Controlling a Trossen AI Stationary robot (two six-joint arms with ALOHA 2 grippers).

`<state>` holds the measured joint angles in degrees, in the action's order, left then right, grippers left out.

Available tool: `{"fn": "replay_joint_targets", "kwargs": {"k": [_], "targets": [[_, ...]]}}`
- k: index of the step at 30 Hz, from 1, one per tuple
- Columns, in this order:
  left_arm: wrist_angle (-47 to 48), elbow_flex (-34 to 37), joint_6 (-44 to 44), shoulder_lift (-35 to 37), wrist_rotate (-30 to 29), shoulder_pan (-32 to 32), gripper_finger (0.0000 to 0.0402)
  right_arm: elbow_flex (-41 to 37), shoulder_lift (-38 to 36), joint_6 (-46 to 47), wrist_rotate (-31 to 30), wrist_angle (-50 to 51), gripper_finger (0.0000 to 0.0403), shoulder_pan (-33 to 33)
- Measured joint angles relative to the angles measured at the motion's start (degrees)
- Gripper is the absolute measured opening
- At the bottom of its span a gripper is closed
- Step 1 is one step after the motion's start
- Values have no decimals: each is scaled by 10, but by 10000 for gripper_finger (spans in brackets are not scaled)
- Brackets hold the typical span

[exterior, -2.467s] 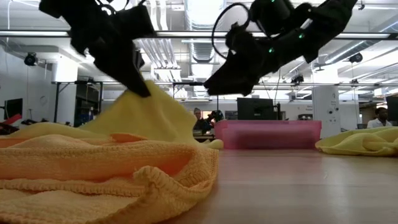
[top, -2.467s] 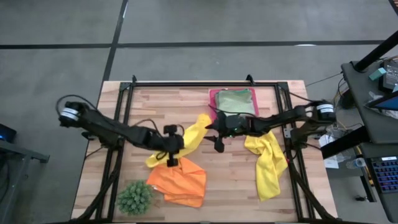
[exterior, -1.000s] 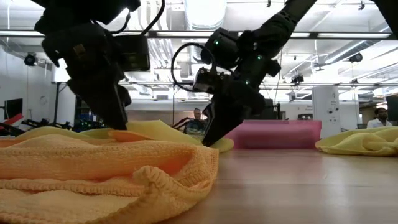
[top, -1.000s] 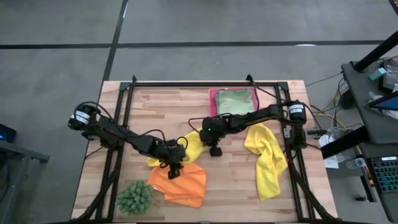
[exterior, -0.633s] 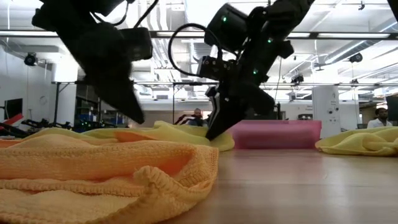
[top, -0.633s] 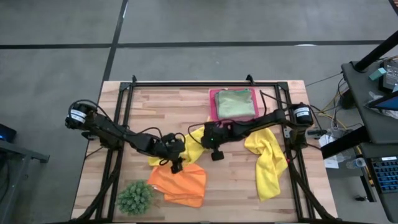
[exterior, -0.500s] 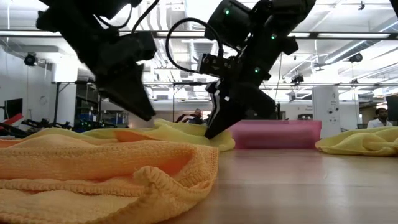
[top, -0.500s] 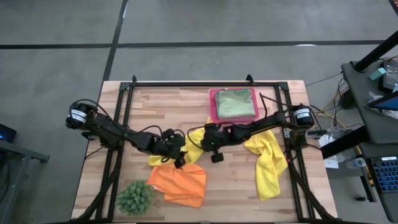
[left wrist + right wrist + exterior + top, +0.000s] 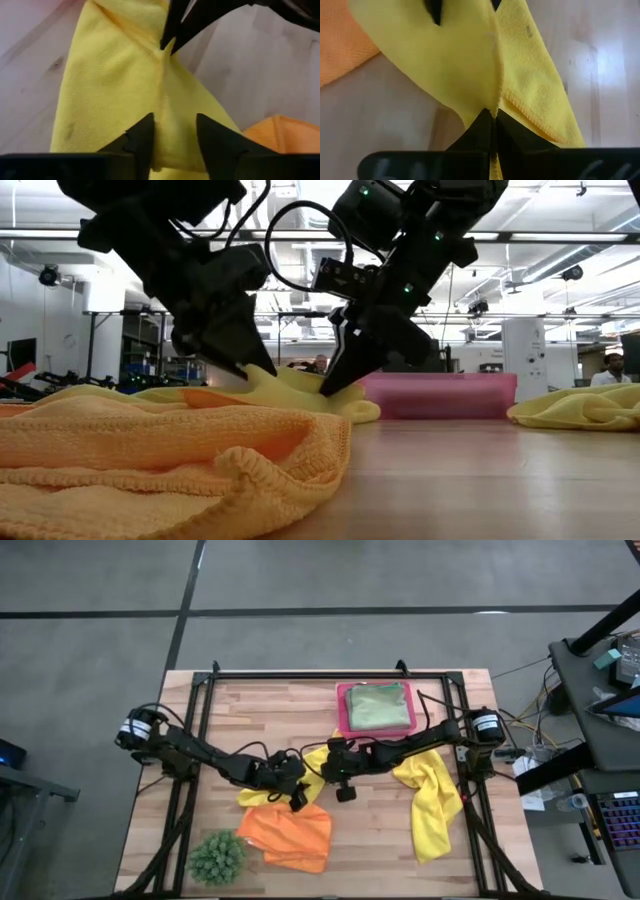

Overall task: Fold microfiber towels
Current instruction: Fold the top yellow microfiber cloth

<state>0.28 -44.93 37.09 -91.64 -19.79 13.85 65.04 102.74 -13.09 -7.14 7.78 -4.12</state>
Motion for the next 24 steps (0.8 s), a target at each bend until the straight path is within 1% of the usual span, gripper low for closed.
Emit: {"fn": "replay_joint_targets", "kwargs": {"k": [2,4,5,8,11,14,19,24], "targets": [[1,0,-12,3,0,0,80,0,0,1,0,-1,9,0],[2,-1,-29,10,0,0,28,0,0,2,0,-6,9,0],[1,-2,-34,15,0,0,15,0,0,7,0,-10,9,0],[4,-9,-74,36,0,0,4,4,0,11,0,-14,12,0],[9,-15,-108,75,0,0,1,16,-2,20,0,-14,31,0],[9,-16,-142,131,10,4,1,27,-9,21,0,-11,67,0],[43,-15,-170,233,71,19,0,33,-43,15,7,-8,139,1],[111,-13,-184,318,81,59,0,21,-83,10,37,-3,204,6]]}}
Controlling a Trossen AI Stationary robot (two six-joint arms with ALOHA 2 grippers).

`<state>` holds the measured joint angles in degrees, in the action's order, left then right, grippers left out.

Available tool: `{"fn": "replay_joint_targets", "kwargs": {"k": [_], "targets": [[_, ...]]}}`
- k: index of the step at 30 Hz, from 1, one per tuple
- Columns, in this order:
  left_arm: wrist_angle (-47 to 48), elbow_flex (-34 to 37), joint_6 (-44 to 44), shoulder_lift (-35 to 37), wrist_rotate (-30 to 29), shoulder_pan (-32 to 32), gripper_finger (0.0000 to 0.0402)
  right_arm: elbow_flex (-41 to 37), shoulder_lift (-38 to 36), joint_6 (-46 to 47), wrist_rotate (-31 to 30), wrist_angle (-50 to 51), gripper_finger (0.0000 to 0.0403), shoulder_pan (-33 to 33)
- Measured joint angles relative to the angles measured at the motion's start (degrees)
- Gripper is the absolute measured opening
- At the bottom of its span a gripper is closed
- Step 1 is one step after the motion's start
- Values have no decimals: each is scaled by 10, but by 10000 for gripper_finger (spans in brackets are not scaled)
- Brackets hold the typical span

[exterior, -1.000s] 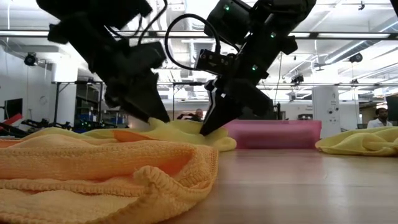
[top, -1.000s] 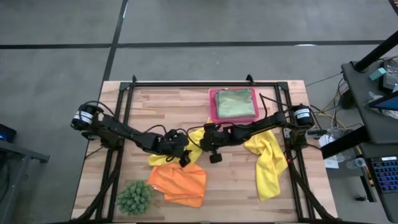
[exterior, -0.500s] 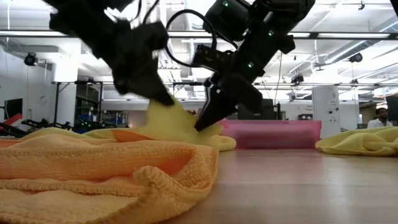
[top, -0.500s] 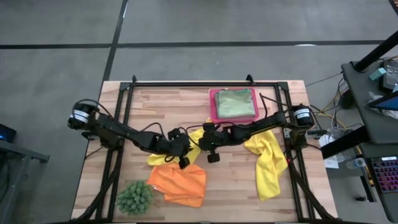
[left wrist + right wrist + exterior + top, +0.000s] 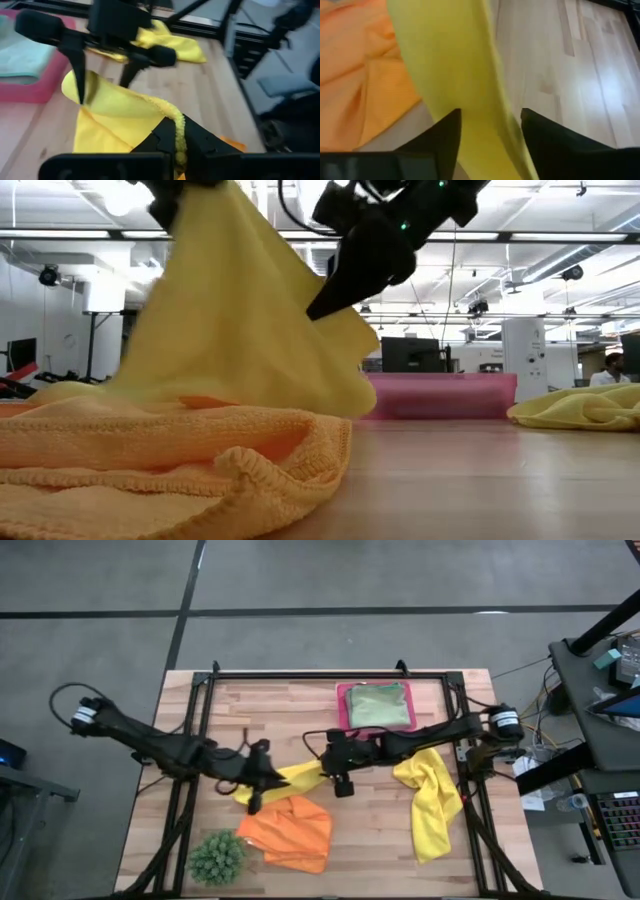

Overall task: Fold microfiber towels
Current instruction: Fold the top yellow microfiber cloth

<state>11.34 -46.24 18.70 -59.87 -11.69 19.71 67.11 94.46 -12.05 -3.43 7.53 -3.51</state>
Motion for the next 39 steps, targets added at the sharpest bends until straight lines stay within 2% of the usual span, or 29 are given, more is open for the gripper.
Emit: {"fn": "replay_joint_targets", "kwargs": {"k": [6,10,12,17,22,31,35,39], "targets": [[43,7,4,62,7,44,0,-24,-26,0,9,11,251,8],[43,7,4,78,9,63,0,-53,-25,7,11,-5,266,14],[47,7,5,79,9,68,0,-71,-22,22,35,-23,269,19],[61,11,52,67,17,82,0,-120,-4,85,125,-144,270,34],[67,16,135,41,49,93,0,-143,33,106,148,-254,268,36],[56,15,318,-30,139,109,0,-61,122,98,236,-276,258,36],[42,15,348,-68,168,117,0,-17,161,81,270,-276,258,35],[33,12,350,-93,173,120,0,15,201,62,313,-275,251,35]]}}
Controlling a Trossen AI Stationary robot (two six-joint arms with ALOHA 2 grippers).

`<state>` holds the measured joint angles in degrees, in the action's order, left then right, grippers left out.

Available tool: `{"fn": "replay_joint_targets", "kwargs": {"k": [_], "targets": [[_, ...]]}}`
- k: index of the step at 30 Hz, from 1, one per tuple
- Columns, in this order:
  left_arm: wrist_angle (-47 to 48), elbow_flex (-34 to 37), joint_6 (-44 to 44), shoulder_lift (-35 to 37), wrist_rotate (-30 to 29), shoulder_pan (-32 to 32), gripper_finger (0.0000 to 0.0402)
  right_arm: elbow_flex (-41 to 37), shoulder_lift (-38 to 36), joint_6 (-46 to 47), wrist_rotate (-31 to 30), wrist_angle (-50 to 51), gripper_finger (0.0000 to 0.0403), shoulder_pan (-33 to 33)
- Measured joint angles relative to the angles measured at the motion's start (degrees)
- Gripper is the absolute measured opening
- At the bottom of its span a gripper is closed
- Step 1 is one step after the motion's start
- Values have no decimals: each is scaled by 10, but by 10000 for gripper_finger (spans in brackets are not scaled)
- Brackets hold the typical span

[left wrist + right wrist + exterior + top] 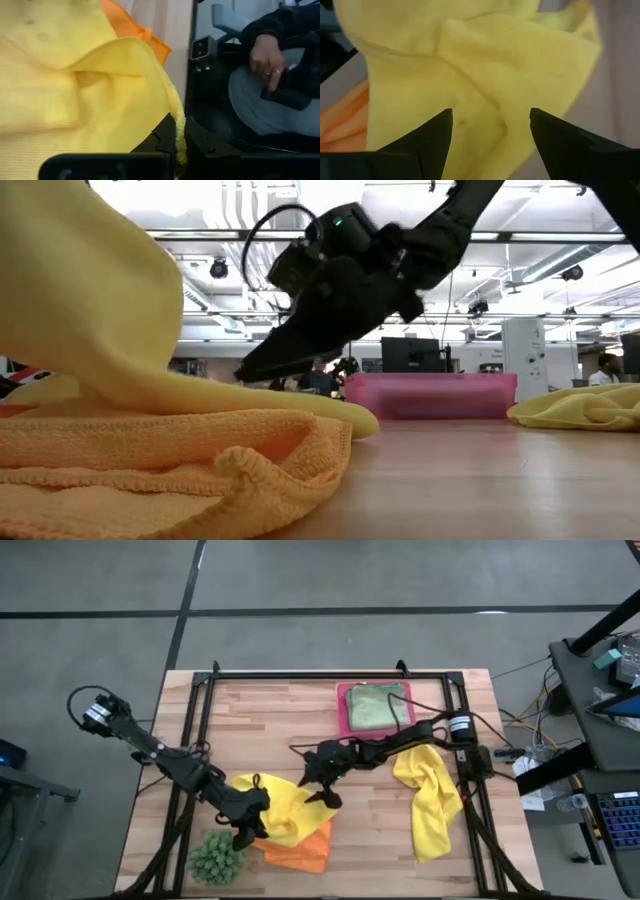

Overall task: Fold microfiber towels
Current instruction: Fold the top yellow microfiber cloth

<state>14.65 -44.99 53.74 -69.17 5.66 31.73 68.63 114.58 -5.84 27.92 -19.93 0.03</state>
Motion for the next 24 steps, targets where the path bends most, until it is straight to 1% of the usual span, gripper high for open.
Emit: {"fn": "replay_joint_targets", "kwargs": {"k": [3,10,15,20,24], "targets": [[-7,0,0,-8,0,0,0,13,23,-10,29,3,237,0],[-6,0,-3,0,-1,2,0,32,53,-22,41,1,178,0],[-4,1,-11,3,-4,2,0,34,52,-27,41,-7,112,0],[-2,2,-19,2,-15,2,0,34,51,-28,41,-7,26,0],[0,2,-18,3,-17,2,0,33,42,-24,40,1,11,0]]}}
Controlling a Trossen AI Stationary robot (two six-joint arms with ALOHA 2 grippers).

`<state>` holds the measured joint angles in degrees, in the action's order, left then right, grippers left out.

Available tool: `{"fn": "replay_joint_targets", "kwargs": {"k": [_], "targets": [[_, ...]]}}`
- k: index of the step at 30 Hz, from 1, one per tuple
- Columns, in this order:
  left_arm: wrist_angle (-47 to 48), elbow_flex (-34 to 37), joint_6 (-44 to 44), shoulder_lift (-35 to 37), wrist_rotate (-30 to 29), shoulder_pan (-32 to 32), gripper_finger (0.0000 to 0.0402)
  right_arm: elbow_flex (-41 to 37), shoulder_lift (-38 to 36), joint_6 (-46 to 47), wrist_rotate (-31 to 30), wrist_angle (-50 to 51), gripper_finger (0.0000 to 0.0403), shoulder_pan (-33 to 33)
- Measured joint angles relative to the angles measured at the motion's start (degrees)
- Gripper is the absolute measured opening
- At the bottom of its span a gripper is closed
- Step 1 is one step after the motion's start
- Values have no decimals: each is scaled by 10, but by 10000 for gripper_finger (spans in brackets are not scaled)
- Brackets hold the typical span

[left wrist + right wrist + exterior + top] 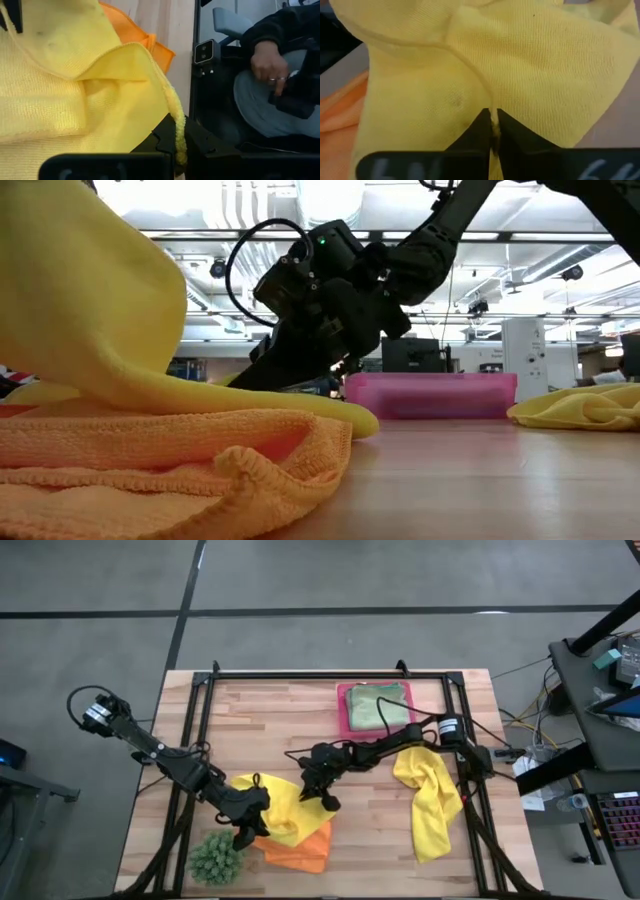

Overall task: Fold microfiber towels
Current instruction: Fold the top yellow microfiber cloth

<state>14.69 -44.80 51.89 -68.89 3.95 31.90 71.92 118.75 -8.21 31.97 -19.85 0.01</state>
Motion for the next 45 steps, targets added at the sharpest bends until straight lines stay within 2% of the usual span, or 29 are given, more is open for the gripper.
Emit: {"fn": "replay_joint_targets", "kwargs": {"k": [6,9,12,19,23,26,31,37,45], "targets": [[52,-2,16,23,-2,0,0,-4,-72,-40,-11,80,9,1],[81,-2,2,52,-26,0,0,-7,-125,-76,-60,147,9,1],[104,-3,-28,91,-74,-1,0,-8,-182,-114,-115,204,9,1],[119,-7,-102,196,-245,-15,0,-10,-306,-174,-188,257,9,11],[112,-19,-158,232,-280,-41,0,-3,-364,-177,-208,255,8,30],[112,-38,-211,240,-283,-79,0,8,-387,-174,-234,255,8,48],[114,-80,-288,241,-279,-163,0,39,-388,-175,-235,256,8,84],[117,-130,-394,240,-189,-268,0,80,-375,-185,-235,259,8,128],[155,-181,-516,215,-136,-415,0,127,-375,-199,-231,269,8,187]]}}
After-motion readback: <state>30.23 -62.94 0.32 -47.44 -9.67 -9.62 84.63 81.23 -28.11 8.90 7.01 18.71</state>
